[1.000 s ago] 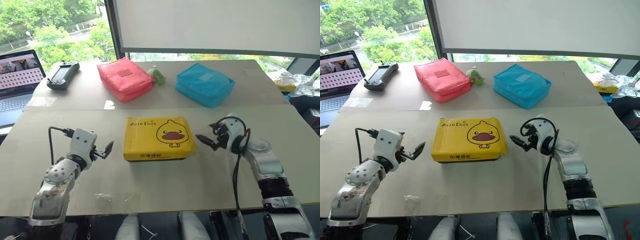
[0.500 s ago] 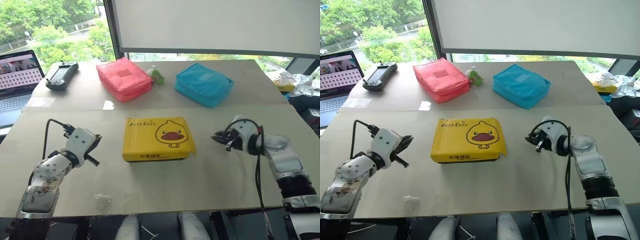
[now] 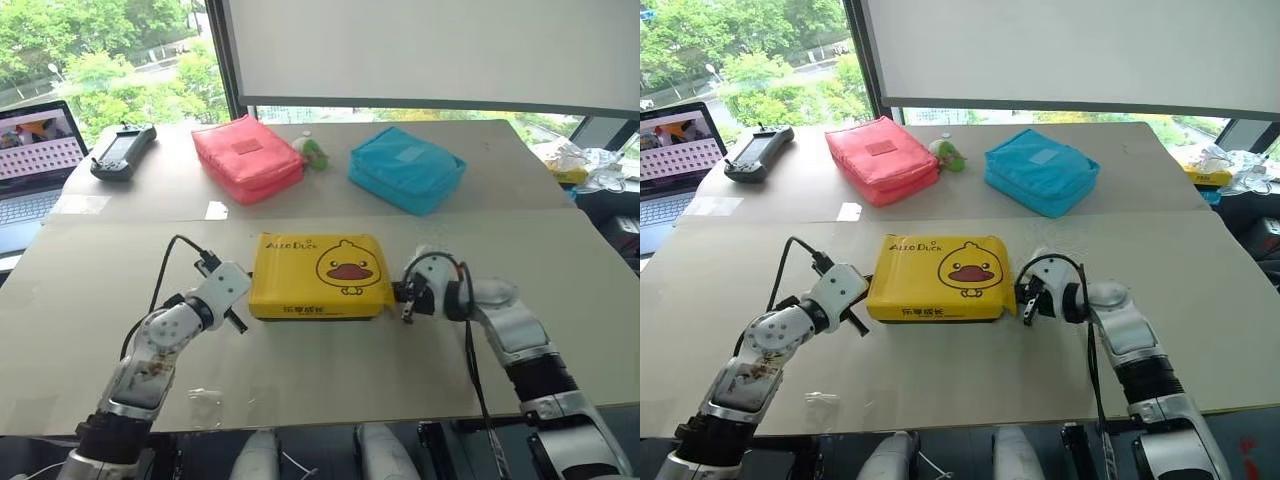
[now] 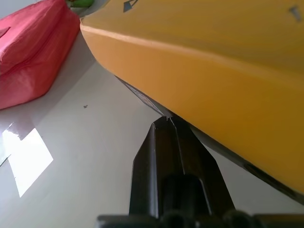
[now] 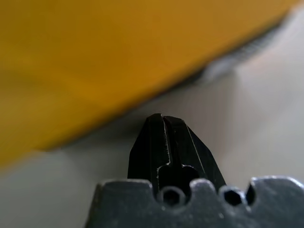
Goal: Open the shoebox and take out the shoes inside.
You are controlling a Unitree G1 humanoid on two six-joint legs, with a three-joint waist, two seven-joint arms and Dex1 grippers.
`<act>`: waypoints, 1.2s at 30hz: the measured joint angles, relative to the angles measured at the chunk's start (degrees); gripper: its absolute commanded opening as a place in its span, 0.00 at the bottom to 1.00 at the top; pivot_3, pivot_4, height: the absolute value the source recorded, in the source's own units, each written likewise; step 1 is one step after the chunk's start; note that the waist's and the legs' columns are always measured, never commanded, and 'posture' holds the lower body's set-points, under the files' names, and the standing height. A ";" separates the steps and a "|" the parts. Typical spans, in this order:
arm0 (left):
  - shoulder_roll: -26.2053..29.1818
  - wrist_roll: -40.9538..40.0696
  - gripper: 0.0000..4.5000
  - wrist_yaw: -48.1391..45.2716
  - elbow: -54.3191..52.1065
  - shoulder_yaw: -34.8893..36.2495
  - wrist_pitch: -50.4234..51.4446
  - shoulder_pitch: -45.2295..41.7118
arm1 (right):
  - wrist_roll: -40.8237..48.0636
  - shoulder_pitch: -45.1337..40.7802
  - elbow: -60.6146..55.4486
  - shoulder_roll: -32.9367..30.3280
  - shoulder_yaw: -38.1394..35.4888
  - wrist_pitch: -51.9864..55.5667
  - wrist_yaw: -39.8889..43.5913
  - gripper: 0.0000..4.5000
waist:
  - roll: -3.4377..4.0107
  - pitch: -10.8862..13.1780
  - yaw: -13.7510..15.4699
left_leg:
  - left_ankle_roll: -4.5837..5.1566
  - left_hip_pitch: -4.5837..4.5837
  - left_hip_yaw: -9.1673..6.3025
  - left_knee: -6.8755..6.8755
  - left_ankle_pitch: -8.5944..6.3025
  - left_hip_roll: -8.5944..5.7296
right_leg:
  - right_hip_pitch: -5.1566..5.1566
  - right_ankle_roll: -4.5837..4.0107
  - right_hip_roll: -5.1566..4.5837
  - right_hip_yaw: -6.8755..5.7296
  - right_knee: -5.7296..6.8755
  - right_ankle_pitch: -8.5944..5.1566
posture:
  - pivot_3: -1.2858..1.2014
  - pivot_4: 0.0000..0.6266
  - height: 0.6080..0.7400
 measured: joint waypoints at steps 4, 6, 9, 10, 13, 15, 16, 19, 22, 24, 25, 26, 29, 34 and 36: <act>2.47 -1.08 0.00 -3.19 -3.85 0.58 3.03 4.45 | 2.00 2.76 -6.64 -2.17 1.25 5.07 3.74 0.01 | 0.00 0.00 0.05 | 0.00 -0.02 0.00 -0.08 0.00 0.02 | -0.08 -0.02 0.01 0.00 0.01 -0.03 | 0.52 0.24 0.95; 3.16 -2.03 0.00 -4.05 -6.48 1.85 4.26 7.09 | 2.13 4.34 -10.47 -3.05 2.17 6.97 4.32 0.01 | 0.00 0.00 -0.01 | 0.00 0.01 0.00 -0.07 0.00 0.03 | -0.06 -0.03 0.01 0.00 0.01 -0.04 | 0.52 0.24 0.95; 4.37 -3.08 0.00 -5.01 -8.20 3.75 4.79 9.94 | 2.14 5.32 -13.38 -3.22 3.16 8.66 4.55 0.01 | 0.00 0.00 -0.01 | 0.00 0.04 0.00 -0.04 0.00 0.05 | -0.05 -0.04 0.03 -0.01 0.03 -0.03 | 0.52 0.24 0.95; 5.03 -3.25 0.00 -5.51 -8.40 4.39 4.79 10.80 | 2.12 5.42 -13.62 -2.79 3.39 8.69 4.41 0.01 | 0.00 0.00 -0.05 | 0.00 0.04 0.00 -0.03 0.00 0.05 | -0.06 -0.05 0.03 -0.01 0.04 -0.03 | 0.52 0.24 0.95; 6.05 -4.70 0.00 -6.73 -9.57 6.23 5.39 12.96 | 1.53 4.48 -11.54 -1.70 4.06 6.88 3.63 0.01 | 0.00 0.00 -0.05 | 0.00 0.06 0.01 0.00 0.00 0.05 | -0.03 -0.05 0.03 -0.01 0.04 -0.03 | 0.52 0.24 0.95; 6.19 -5.56 0.00 -7.16 -10.49 6.96 5.91 13.57 | 1.03 3.13 -8.74 -1.42 4.42 4.38 3.46 0.01 | -0.02 -0.01 -0.06 | 0.00 0.09 0.01 0.03 0.00 0.05 | 0.01 -0.07 0.02 -0.01 0.03 -0.02 | 0.52 0.24 0.95; 6.29 -5.79 0.00 -7.23 -10.67 7.06 6.17 13.59 | 0.88 2.68 -7.93 -1.38 4.43 3.71 3.39 0.01 | -0.02 -0.01 -0.06 | 0.00 0.10 0.01 0.03 0.00 0.05 | 0.02 -0.07 0.02 -0.01 0.03 -0.02 | 0.52 0.24 0.95; 7.69 -7.03 0.00 -8.33 -11.35 8.15 7.11 14.22 | -0.52 0.07 -3.24 -2.03 4.71 -0.11 3.20 0.01 | -0.02 -0.01 -0.03 | 0.00 0.12 0.01 0.04 0.00 0.05 | 0.03 -0.08 0.02 -0.01 0.04 -0.01 | 0.52 0.24 0.95; 10.69 -8.48 0.00 -10.86 -12.66 9.63 8.54 16.39 | -2.58 -1.83 0.87 -5.17 4.96 -4.79 3.43 0.01 | -0.02 -0.01 0.17 | 0.00 0.09 0.02 0.03 0.00 0.03 | 0.04 -0.08 0.00 -0.01 0.01 -0.02 | 0.52 0.24 0.95; 12.18 -12.04 0.00 -13.39 -14.74 11.79 11.76 16.89 | -3.01 -2.34 2.25 -8.80 4.96 -6.29 5.21 0.01 | -0.04 -0.02 1.10 | 0.00 0.06 0.02 0.05 0.00 0.04 | 0.05 -0.13 0.00 -0.03 -0.02 -0.06 | 0.52 0.24 0.95; 13.22 -14.42 0.00 -14.91 -16.37 13.38 13.56 17.05 | -3.02 -2.31 2.45 -10.84 4.90 -6.39 6.70 0.01 | -0.07 -0.04 1.60 | 0.00 0.05 0.01 0.07 0.00 0.05 | 0.08 -0.25 -0.01 -0.05 -0.04 -0.14 | 0.52 0.24 0.95; 14.11 -16.87 0.00 -16.34 -17.76 15.12 15.58 17.04 | -2.87 -2.04 2.32 -12.47 4.73 -6.24 8.31 0.01 | -0.07 -0.04 1.91 | 0.00 0.05 0.02 0.09 0.00 0.04 | 0.13 -0.33 -0.02 -0.07 -0.03 -0.22 | 0.52 0.24 0.95; 16.94 -25.17 0.00 -20.03 -21.36 20.16 22.35 16.06 | 0.53 1.33 -0.55 -17.21 3.47 -2.54 14.81 0.01 | -0.09 -0.06 2.71 | 0.00 0.09 0.02 0.10 -0.01 0.04 | 0.25 -0.34 -0.03 -0.07 -0.09 -0.29 | 0.52 0.24 0.95; 23.04 -34.08 0.00 -23.13 -22.70 25.21 30.47 12.09 | 3.57 6.08 -5.15 -21.00 3.98 0.59 22.36 0.01 | -0.43 -0.26 2.54 | 0.00 0.25 0.02 0.06 -0.02 0.11 | 0.35 -0.38 0.01 -0.11 -0.09 -0.36 | 0.52 0.24 0.95; 25.98 -34.82 0.00 -24.18 -22.53 26.17 31.96 11.29 | 2.55 5.87 -4.03 -18.58 4.29 -0.15 21.65 0.01 | -0.68 -0.42 1.48 | -0.01 0.60 0.07 -0.03 -0.04 0.13 | 0.68 -0.48 0.01 -0.10 -0.14 -0.42 | 0.52 0.24 0.95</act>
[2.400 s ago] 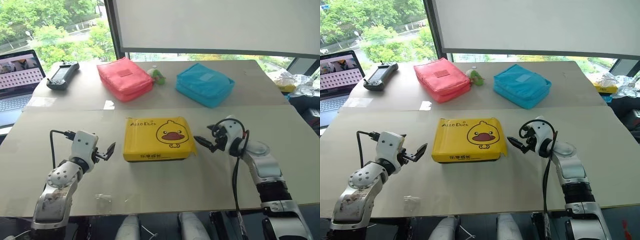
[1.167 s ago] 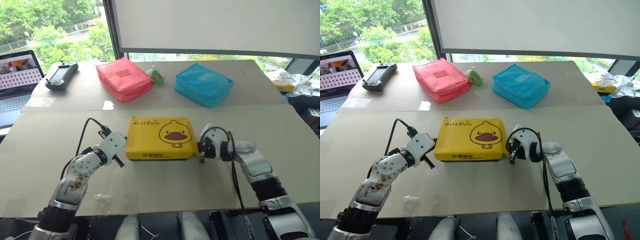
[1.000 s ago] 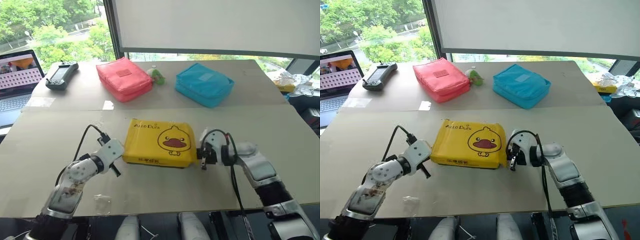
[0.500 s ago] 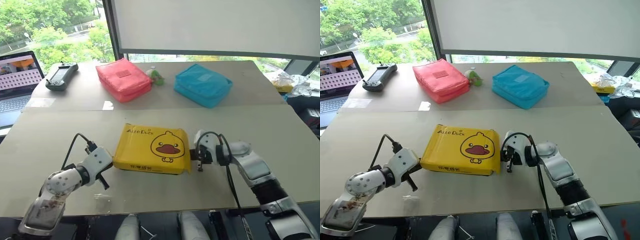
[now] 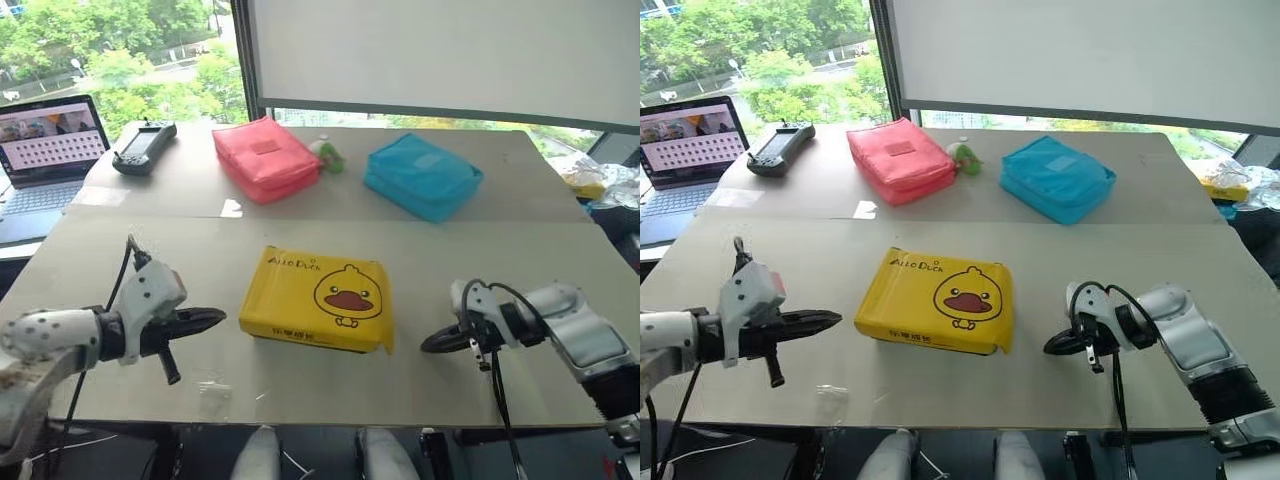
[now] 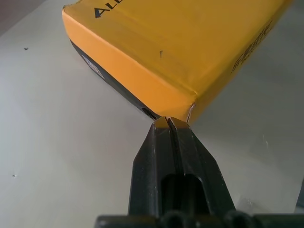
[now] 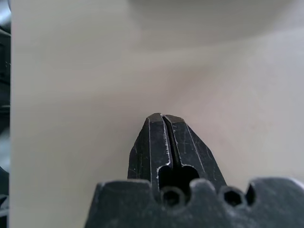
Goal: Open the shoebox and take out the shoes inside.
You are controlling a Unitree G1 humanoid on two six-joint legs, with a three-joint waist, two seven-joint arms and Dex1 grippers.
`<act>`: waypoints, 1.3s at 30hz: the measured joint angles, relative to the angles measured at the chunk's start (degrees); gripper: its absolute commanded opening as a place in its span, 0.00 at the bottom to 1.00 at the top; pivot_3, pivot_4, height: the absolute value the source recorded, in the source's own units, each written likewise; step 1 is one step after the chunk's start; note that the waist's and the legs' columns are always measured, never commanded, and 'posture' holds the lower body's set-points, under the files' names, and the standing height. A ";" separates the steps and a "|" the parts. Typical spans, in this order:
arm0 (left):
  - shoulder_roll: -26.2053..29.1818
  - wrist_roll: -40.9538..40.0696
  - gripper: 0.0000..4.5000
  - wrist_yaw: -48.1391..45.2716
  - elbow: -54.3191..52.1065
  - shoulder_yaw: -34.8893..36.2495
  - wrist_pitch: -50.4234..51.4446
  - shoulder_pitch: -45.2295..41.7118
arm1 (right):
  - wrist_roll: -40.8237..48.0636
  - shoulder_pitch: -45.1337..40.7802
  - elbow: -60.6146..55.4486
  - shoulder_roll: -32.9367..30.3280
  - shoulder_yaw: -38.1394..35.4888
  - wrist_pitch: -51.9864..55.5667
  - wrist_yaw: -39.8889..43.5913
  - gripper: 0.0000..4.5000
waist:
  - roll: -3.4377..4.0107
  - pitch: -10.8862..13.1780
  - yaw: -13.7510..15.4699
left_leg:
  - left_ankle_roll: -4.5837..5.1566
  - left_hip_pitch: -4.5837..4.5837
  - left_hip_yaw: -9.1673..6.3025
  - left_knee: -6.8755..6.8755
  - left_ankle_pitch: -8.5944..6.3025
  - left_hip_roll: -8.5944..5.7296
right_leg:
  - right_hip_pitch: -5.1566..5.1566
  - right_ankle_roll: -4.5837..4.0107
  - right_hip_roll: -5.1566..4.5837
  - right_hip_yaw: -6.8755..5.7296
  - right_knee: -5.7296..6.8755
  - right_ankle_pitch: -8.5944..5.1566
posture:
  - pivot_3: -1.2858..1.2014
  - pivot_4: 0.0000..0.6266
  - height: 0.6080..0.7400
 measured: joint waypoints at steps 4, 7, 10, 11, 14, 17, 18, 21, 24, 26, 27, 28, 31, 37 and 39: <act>1.85 -1.99 0.00 -1.11 0.77 1.87 1.23 -1.28 | 0.18 -0.34 2.60 5.46 -0.46 0.22 -1.65 0.01 | -0.69 -0.42 -1.69 | -0.30 0.56 0.08 -0.16 -0.21 0.44 | 0.36 -0.34 0.26 -0.09 0.00 -0.20 | 0.52 0.24 0.95; 3.02 -4.10 0.00 -2.59 0.80 2.31 2.42 -1.37 | 1.78 -0.11 2.97 8.49 -1.23 1.95 -1.82 0.01 | -0.83 -0.51 -2.40 | -0.48 0.59 0.15 -0.13 -0.32 0.83 | 0.30 -0.45 0.63 -0.09 0.04 -0.19 | 0.52 0.24 0.95; 3.34 -6.72 0.06 -3.52 0.78 4.13 3.75 -1.62 | 3.08 0.22 2.21 9.83 -1.31 4.09 -1.63 0.00 | -0.80 -0.49 -2.49 | -0.30 0.58 0.15 -0.19 -0.21 1.09 | 0.16 -0.66 0.93 -0.06 0.13 -0.13 | 0.52 0.24 0.95; 3.35 -7.78 0.11 -3.74 0.79 4.88 4.22 -1.82 | 3.83 0.51 1.47 10.17 -1.29 5.28 -1.58 0.00 | -0.74 -0.46 -2.48 | -0.21 0.57 0.15 -0.24 -0.16 1.15 | 0.11 -0.73 1.00 -0.06 0.17 -0.13 | 0.52 0.24 0.95; 3.66 -10.71 0.32 -4.31 0.75 7.17 5.50 -1.84 | 5.97 0.87 -1.65 10.96 -1.13 9.19 -1.50 0.00 | -0.33 -0.20 -2.46 | -0.22 0.46 0.14 -0.33 -0.17 1.20 | -0.06 -0.81 1.07 -0.05 0.19 -0.15 | 0.52 0.24 0.95; 3.96 -11.23 0.55 -4.07 0.82 8.20 6.09 -1.93 | 9.07 0.18 -4.30 13.04 -1.17 14.17 -2.26 0.00 | 0.02 0.02 -2.37 | -0.23 0.16 0.15 -0.30 -0.17 1.15 | -0.36 -0.80 1.07 0.02 0.21 -0.14 | 0.52 0.24 0.95; 3.96 -11.24 0.62 -3.98 0.83 8.20 6.09 -2.11 | 9.83 -0.31 -4.92 13.48 -1.26 14.85 -2.46 0.00 | 0.04 0.03 -2.36 | -0.23 0.05 0.15 -0.27 -0.17 1.14 | -0.46 -0.80 1.06 0.03 0.23 -0.12 | 0.52 0.24 0.95; 3.96 -13.04 0.87 -3.92 0.82 9.18 6.95 -2.25 | 14.30 -3.12 -8.09 14.11 -3.27 19.50 -3.04 0.00 | 0.09 0.07 -2.02 | -0.23 -0.48 0.15 -0.07 -0.16 1.09 | -1.05 -0.47 1.05 0.07 0.57 0.10 | 0.52 0.24 0.95; 4.32 -14.96 0.99 -4.64 0.80 12.00 7.85 -2.06 | 18.70 -6.15 -10.02 14.11 -6.47 23.41 -3.91 0.00 | 0.11 0.12 -1.62 | -0.23 -0.46 0.15 -0.10 -0.16 1.13 | -1.11 -0.54 1.09 0.06 0.66 0.05 | 0.52 0.24 0.95; 5.06 -17.45 0.99 -5.46 0.71 15.00 9.25 -2.03 | 22.27 -8.50 -10.91 14.41 -8.68 26.05 -4.35 0.00 | 0.20 0.18 -1.56 | -0.23 -0.44 0.15 -0.10 -0.16 1.14 | -1.11 -0.79 1.11 0.06 0.68 -0.09 | 0.52 0.24 0.95; 5.08 -18.61 0.99 -5.75 0.63 16.25 9.74 -2.08 | 23.86 -9.51 -10.95 14.71 -9.51 27.13 -4.52 0.00 | 0.23 0.21 -1.59 | -0.23 -0.44 0.15 -0.09 -0.16 1.13 | -1.10 -0.83 1.10 0.06 0.68 -0.12 | 0.52 0.24 0.95; 5.15 -20.66 0.99 -6.20 0.37 18.36 10.49 -2.18 | 26.22 -11.50 -10.94 15.50 -11.09 28.85 -5.04 0.00 | 0.26 0.23 -1.68 | -0.23 -0.44 0.15 -0.07 -0.16 1.13 | -1.10 -0.83 1.10 0.06 0.68 -0.12 | 0.52 0.24 0.95; 5.20 -25.48 0.99 -6.27 -0.31 21.40 12.11 -3.36 | 28.79 -17.37 -9.02 19.52 -14.05 29.88 -8.36 0.00 | 0.26 0.23 -1.83 | -0.23 -0.39 0.15 -0.08 -0.16 1.18 | -1.08 -0.82 1.15 0.06 0.70 -0.11 | 0.52 0.24 0.95; 5.41 -33.74 0.99 -0.24 -2.30 22.77 13.50 -6.90 | 17.98 -32.70 11.97 32.07 -14.91 17.13 -30.12 0.00 | 0.31 0.26 -1.91 | -0.23 -0.42 0.13 -0.12 -0.16 1.34 | -1.12 -0.62 1.37 0.06 0.70 0.10 | 0.52 0.24 0.95; 5.50 -33.88 0.99 0.90 -3.57 22.83 13.56 -5.93 | 12.03 -33.44 16.97 31.08 -13.09 12.35 -33.53 0.00 | 0.33 0.27 -1.17 | -0.23 -0.56 0.13 -0.16 -0.17 1.32 | -1.19 -0.58 1.35 0.06 0.62 0.08 | 0.52 0.24 0.95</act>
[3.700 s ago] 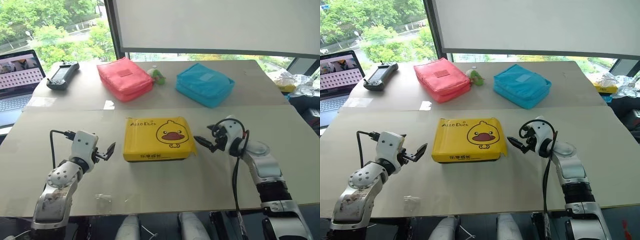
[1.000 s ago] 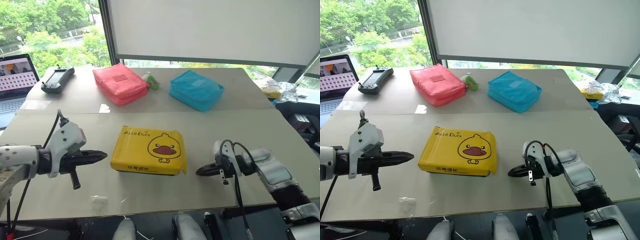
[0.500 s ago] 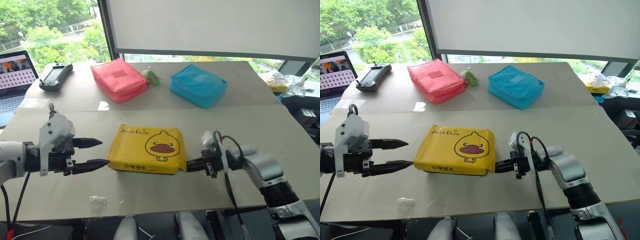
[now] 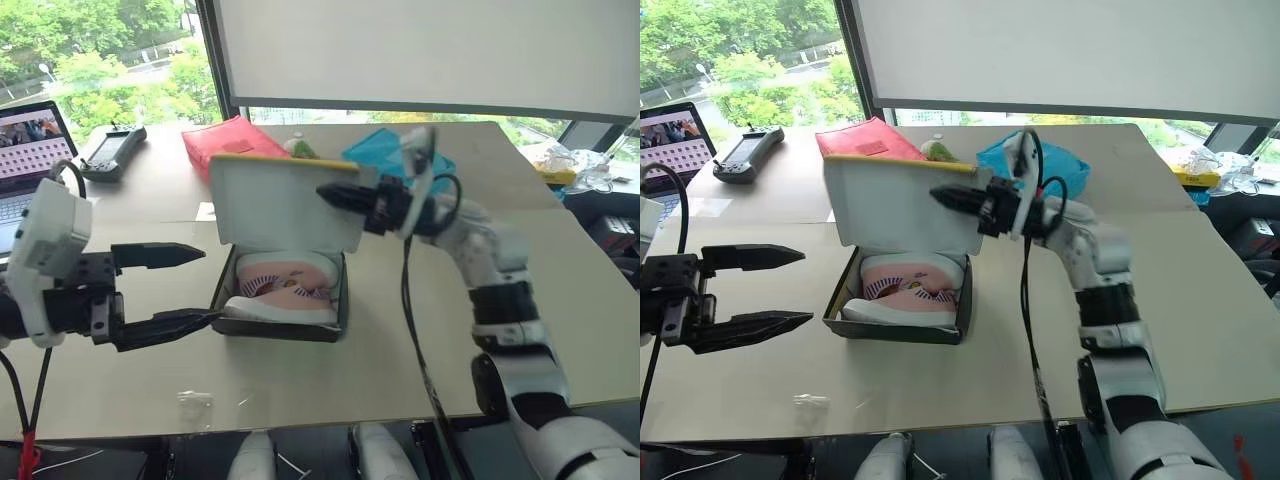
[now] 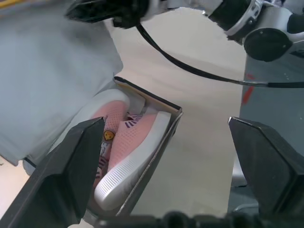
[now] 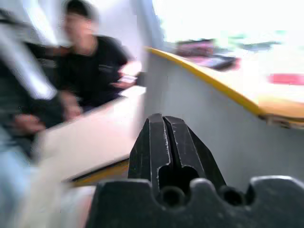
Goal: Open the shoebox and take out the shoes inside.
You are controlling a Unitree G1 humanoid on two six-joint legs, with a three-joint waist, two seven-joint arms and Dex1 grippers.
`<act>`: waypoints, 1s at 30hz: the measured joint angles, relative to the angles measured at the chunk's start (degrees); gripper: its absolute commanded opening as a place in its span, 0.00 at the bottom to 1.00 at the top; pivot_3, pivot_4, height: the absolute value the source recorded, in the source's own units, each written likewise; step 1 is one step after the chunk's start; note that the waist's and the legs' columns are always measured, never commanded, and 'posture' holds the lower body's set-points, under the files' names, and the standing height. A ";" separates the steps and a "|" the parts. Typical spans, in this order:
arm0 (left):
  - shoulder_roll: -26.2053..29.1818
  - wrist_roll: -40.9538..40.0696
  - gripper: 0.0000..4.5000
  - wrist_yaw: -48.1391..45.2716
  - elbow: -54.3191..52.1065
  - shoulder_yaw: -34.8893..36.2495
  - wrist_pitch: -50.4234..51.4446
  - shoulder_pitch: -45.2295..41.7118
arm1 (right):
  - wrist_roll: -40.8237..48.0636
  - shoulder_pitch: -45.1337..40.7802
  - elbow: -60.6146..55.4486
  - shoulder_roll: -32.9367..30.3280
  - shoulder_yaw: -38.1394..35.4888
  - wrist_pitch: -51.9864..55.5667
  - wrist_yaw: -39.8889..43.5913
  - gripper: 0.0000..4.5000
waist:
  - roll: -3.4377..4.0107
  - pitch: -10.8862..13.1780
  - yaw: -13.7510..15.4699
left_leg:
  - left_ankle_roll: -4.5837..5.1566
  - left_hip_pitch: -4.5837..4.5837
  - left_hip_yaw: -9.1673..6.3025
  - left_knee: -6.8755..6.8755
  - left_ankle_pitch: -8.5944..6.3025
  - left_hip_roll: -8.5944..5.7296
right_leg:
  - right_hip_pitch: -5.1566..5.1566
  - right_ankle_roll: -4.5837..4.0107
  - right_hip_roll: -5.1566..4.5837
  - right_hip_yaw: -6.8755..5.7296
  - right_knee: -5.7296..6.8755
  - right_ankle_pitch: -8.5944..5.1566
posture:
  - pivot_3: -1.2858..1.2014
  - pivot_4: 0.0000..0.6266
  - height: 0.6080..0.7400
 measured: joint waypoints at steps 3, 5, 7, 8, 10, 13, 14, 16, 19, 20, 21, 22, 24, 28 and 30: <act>0.32 1.26 0.99 0.76 -1.35 0.22 -0.05 2.62 | -1.64 2.29 -0.54 -2.22 1.86 -0.40 3.18 0.00 | 0.11 0.07 0.06 | -0.04 -0.25 0.01 -0.11 -0.03 0.00 | -0.17 0.01 -0.01 0.01 -0.16 0.01 | 0.52 0.24 0.95; 0.32 1.74 0.99 1.18 -1.71 0.52 -0.03 3.83 | -0.45 3.77 -4.75 -5.19 3.00 2.38 7.50 0.00 | 0.22 0.14 0.01 | -0.06 -0.44 0.01 -0.12 -0.04 0.00 | -0.40 -0.14 -0.02 0.01 -0.04 0.10 | 0.52 0.24 0.95; 0.40 3.35 0.99 1.74 -1.71 0.57 -0.07 4.91 | 1.24 5.10 -12.72 -9.57 4.90 5.16 12.89 0.00 | 0.39 0.24 -0.09 | -0.06 -0.58 0.01 -0.12 -0.04 0.03 | -0.64 -0.21 0.03 0.01 0.11 0.10 | 0.52 0.24 0.95; 0.88 5.01 1.00 2.05 -1.66 0.51 -0.24 5.68 | 1.58 5.29 -17.15 -11.75 6.38 5.72 15.83 0.06 | 0.43 0.27 -0.21 | -0.06 -0.56 0.01 -0.11 -0.04 0.06 | -0.66 -0.15 0.08 0.01 0.18 0.00 | 0.52 0.24 0.95; 2.04 8.09 1.00 1.71 -1.68 0.09 -0.86 7.61 | 0.75 5.36 -23.39 -14.99 9.44 5.18 19.57 0.16 | 0.45 0.28 -0.75 | -0.06 -0.45 0.03 -0.10 -0.04 0.24 | -0.65 -0.12 0.26 0.06 0.18 -0.04 | 0.52 0.24 0.95; 2.66 12.82 1.00 -0.19 -1.75 -1.33 -2.74 11.30 | -2.77 5.39 -26.80 -16.64 15.66 3.45 22.90 0.37 | 0.45 0.28 -1.19 | -0.06 -0.24 0.03 -0.05 -0.03 0.39 | -0.59 -0.51 0.46 0.08 0.28 -0.03 | 0.52 0.24 0.95; 2.73 14.16 1.00 -0.71 -1.80 -1.86 -3.29 12.03 | -4.22 5.66 -27.18 -16.63 17.89 2.39 23.54 0.47 | 0.45 0.28 -1.20 | -0.07 -0.18 0.04 -0.04 -0.03 0.39 | -0.59 -0.74 0.47 0.08 0.31 -0.12 | 0.52 0.24 0.95; 3.64 17.98 1.00 -1.70 -1.75 -3.01 -5.44 14.36 | -6.94 6.18 -27.05 -15.53 21.38 0.93 24.04 0.62 | 0.44 0.28 -1.32 | -0.09 -0.08 0.06 0.03 -0.01 0.39 | -0.53 -0.77 0.47 0.13 0.35 -0.12 | 0.52 0.24 0.95; 3.80 22.31 1.00 -2.71 -0.93 -3.61 -7.74 15.65 | -9.78 6.14 -23.99 -10.63 25.31 0.18 22.89 0.84 | 0.44 0.27 -1.77 | -0.10 -0.10 0.06 0.03 0.00 0.39 | -0.54 -0.80 0.47 0.15 0.37 -0.09 | 0.52 0.24 0.95; 3.79 22.93 1.00 -2.86 -0.76 -3.61 -8.11 15.50 | -10.45 6.09 -22.49 -8.79 25.87 0.24 22.16 0.93 | 0.45 0.28 -1.85 | -0.10 -0.16 0.07 0.04 0.01 0.40 | -0.58 -0.78 0.48 0.15 0.38 -0.07 | 0.52 0.24 0.95; 3.79 23.03 1.00 -2.92 -0.59 -3.63 -8.43 15.32 | -10.83 5.93 -21.33 -7.98 26.27 0.24 21.75 0.98 | 0.45 0.28 -1.86 | -0.10 -0.21 0.07 0.03 0.01 0.39 | -0.61 -0.65 0.47 0.15 0.38 0.00 | 0.52 0.24 0.95; 3.65 23.00 1.00 -3.02 -0.52 -3.62 -8.65 15.01 | -11.46 5.45 -19.66 -6.87 26.63 0.26 21.27 0.98 | 0.45 0.28 -1.85 | -0.10 -0.24 0.06 0.03 0.01 0.40 | -0.63 -0.42 0.48 0.14 0.38 0.12 | 0.52 0.24 0.95; 3.31 22.90 1.00 -3.29 -0.53 -3.51 -8.64 14.69 | -11.77 4.03 -16.77 -4.57 26.62 1.03 20.01 0.98 | 0.45 0.28 -1.90 | -0.10 -0.28 0.06 -0.02 0.00 0.40 | -0.67 -0.40 0.48 0.14 0.37 0.12 | 0.52 0.24 0.95; 2.68 22.96 1.00 -3.32 -0.95 -3.13 -8.53 14.66 | -11.47 2.01 -13.40 -0.83 26.56 3.01 19.58 0.98 | 0.45 0.28 -1.91 | -0.10 -0.27 0.05 -0.09 0.00 0.41 | -0.68 -0.39 0.50 0.14 0.37 0.10 | 0.52 0.24 0.95; 2.34 22.97 1.00 -3.18 -1.34 -2.94 -8.27 14.70 | -12.29 1.91 -10.86 0.04 26.68 2.24 19.63 0.93 | 0.45 0.28 -1.94 | -0.10 -0.27 0.05 -0.05 0.00 0.41 | -0.66 -0.38 0.50 0.14 0.37 0.10 | 0.52 0.24 0.95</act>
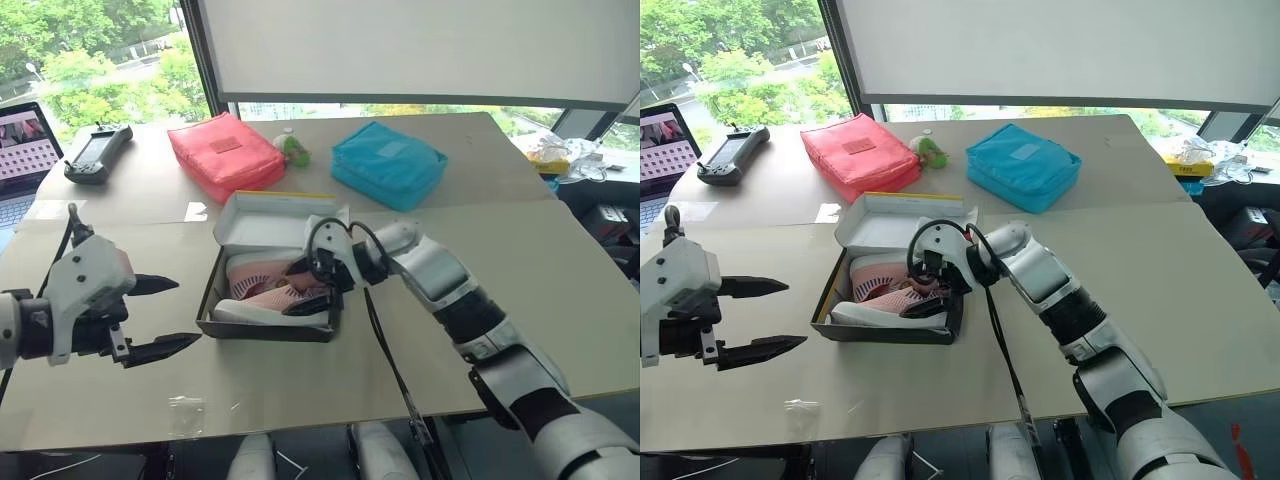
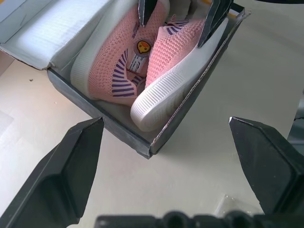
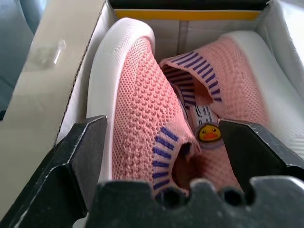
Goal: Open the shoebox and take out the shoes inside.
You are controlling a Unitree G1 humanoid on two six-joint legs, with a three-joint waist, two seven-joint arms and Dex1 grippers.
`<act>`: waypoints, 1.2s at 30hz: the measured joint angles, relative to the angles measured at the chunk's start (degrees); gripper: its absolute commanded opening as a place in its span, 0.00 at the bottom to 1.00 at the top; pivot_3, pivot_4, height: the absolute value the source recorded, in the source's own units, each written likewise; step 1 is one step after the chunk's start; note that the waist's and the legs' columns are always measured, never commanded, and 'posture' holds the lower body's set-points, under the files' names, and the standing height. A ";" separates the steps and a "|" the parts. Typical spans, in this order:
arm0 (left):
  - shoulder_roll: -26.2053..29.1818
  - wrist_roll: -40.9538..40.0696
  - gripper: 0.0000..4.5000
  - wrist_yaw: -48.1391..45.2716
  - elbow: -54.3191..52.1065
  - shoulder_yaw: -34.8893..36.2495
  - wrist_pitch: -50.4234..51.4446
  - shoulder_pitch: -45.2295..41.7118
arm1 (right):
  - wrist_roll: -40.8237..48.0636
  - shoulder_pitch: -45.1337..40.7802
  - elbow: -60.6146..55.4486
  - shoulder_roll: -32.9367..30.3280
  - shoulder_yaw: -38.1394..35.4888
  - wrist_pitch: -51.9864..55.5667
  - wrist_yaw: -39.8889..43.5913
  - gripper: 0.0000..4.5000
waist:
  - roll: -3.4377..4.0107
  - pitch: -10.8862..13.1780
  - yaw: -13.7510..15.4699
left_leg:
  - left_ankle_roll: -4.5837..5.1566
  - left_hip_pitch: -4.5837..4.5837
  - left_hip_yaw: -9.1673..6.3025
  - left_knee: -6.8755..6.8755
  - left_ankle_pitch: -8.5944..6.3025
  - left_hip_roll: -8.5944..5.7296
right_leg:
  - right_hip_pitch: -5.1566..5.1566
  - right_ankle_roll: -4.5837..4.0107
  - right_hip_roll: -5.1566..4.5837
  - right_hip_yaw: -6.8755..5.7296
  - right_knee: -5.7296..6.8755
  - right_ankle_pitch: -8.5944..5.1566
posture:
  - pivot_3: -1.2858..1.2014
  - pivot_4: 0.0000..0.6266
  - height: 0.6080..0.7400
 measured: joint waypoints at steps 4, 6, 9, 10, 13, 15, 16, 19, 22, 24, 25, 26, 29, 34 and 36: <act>-0.95 -0.10 1.00 0.62 -1.43 1.08 1.53 0.15 | -0.36 -0.09 1.44 -0.01 0.96 -0.94 3.39 0.67 | 0.00 0.00 -0.11 | 0.00 0.19 0.00 0.00 0.00 0.00 | 0.11 -0.01 0.01 0.00 0.06 0.00 | 0.52 0.24 0.95; -1.05 -0.11 1.00 0.73 -2.10 2.11 1.97 0.19 | -0.38 0.05 1.17 -0.50 1.89 -0.94 5.44 0.53 | 0.00 0.00 -0.07 | 0.00 0.24 0.00 0.00 0.00 0.01 | 0.15 -0.02 0.02 0.00 0.06 -0.01 | 0.52 0.24 0.95; -1.40 -0.14 1.00 1.04 -2.37 2.41 2.34 0.18 | 0.45 0.50 -0.01 -1.65 2.68 0.09 10.47 0.30 | -0.02 -0.02 0.00 | 0.00 0.29 0.00 0.00 0.00 0.01 | 0.24 -0.01 0.02 0.00 0.04 -0.02 | 0.52 0.24 0.95; -1.61 -0.18 1.00 1.22 -2.48 2.41 2.57 0.17 | 0.52 0.52 0.08 -1.69 2.74 0.12 11.43 0.23 | -0.03 -0.03 0.05 | 0.00 0.30 0.00 0.01 0.00 0.01 | 0.25 0.00 0.01 0.00 0.04 -0.02 | 0.52 0.24 0.95; -1.75 -1.00 1.00 2.25 -2.86 2.21 3.39 -1.00 | 0.91 0.50 1.46 -0.59 2.23 0.12 12.31 0.01 | -0.07 -0.05 0.02 | 0.00 0.36 0.00 0.04 0.00 0.01 | 0.31 0.00 0.02 0.00 0.04 -0.02 | 0.52 0.24 0.95; -1.75 -1.46 1.00 2.74 -3.11 2.20 3.42 -1.64 | 1.80 0.43 1.86 0.10 0.83 1.18 12.26 0.01 | -0.08 -0.05 -0.03 | 0.00 0.41 0.00 0.06 0.00 0.01 | 0.36 -0.01 0.02 0.00 0.05 -0.02 | 0.52 0.24 0.95; -1.75 -1.68 1.00 2.96 -3.14 2.13 3.46 -1.69 | 2.17 0.42 1.90 0.35 0.25 1.95 12.25 0.01 | -0.07 -0.05 -0.12 | 0.00 0.41 0.00 0.06 0.00 0.01 | 0.35 -0.01 0.02 0.00 0.05 -0.02 | 0.52 0.24 0.95; -1.75 -2.06 1.00 3.27 -3.12 1.84 3.53 -1.82 | 5.61 0.31 1.20 0.77 -3.12 6.42 12.29 0.01 | -0.06 -0.04 -0.13 | 0.00 0.33 0.00 0.02 0.00 0.02 | 0.25 -0.01 0.02 0.00 0.07 -0.01 | 0.52 0.24 0.95; -1.76 -2.41 1.00 3.83 -3.03 0.61 3.53 -2.22 | 11.66 -0.40 -1.22 0.01 -7.15 12.76 14.06 0.01 | -0.04 -0.02 -0.04 | 0.00 0.08 0.00 0.01 0.00 0.02 | 0.06 0.00 0.02 0.00 0.06 -0.01 | 0.52 0.24 0.95; -1.76 -2.80 1.00 4.38 -3.01 -0.58 3.53 -3.50 | 14.40 -2.41 -3.30 -1.60 -8.63 15.56 15.23 0.01 | -0.03 -0.01 -0.02 | 0.00 -0.03 -0.01 0.02 0.00 0.02 | -0.02 0.01 0.02 0.00 0.05 -0.01 | 0.52 0.24 0.95; -1.76 -3.03 1.00 4.48 -3.00 -0.79 3.53 -3.78 | 15.10 -3.02 -4.11 -2.23 -9.18 16.07 15.58 0.01 | -0.03 -0.02 -0.04 | 0.00 -0.02 -0.01 0.01 0.00 0.02 | -0.02 0.01 0.02 0.00 0.05 -0.01 | 0.52 0.24 0.95; -1.76 -3.30 1.00 4.73 -2.97 -1.38 3.53 -4.39 | 15.80 -3.65 -4.77 -2.96 -10.03 16.67 15.86 0.01 | -0.03 -0.01 -0.02 | 0.00 -0.02 -0.01 0.01 0.00 0.01 | -0.01 0.01 0.02 0.00 0.04 -0.02 | 0.52 0.24 0.95; -1.79 -4.49 1.00 5.19 -2.84 -2.33 3.48 -5.73 | 20.32 -4.71 -3.59 -2.45 -16.11 18.95 13.89 0.01 | -0.02 0.00 -0.09 | 0.00 -0.01 -0.01 0.05 0.00 0.01 | -0.02 0.01 0.02 0.01 0.06 -0.01 | 0.52 0.24 0.95; -1.79 -4.64 1.00 5.55 -2.75 -3.89 3.39 -5.89 | 26.93 -10.18 1.59 -1.39 -32.04 20.14 3.43 0.01 | 0.01 0.03 0.32 | 0.00 -0.02 -0.02 0.05 0.00 0.01 | 0.02 0.00 0.03 -0.02 0.06 0.00 | 0.52 0.24 0.95; -1.79 -4.62 1.00 5.59 -2.44 -4.59 3.38 -6.00 | 26.77 -8.64 -0.72 -2.83 -33.26 18.87 1.77 0.01 | -0.01 0.01 0.56 | 0.00 -0.03 -0.02 0.01 -0.01 0.01 | 0.03 0.04 0.02 -0.01 -0.01 -0.03 | 0.52 0.24 0.95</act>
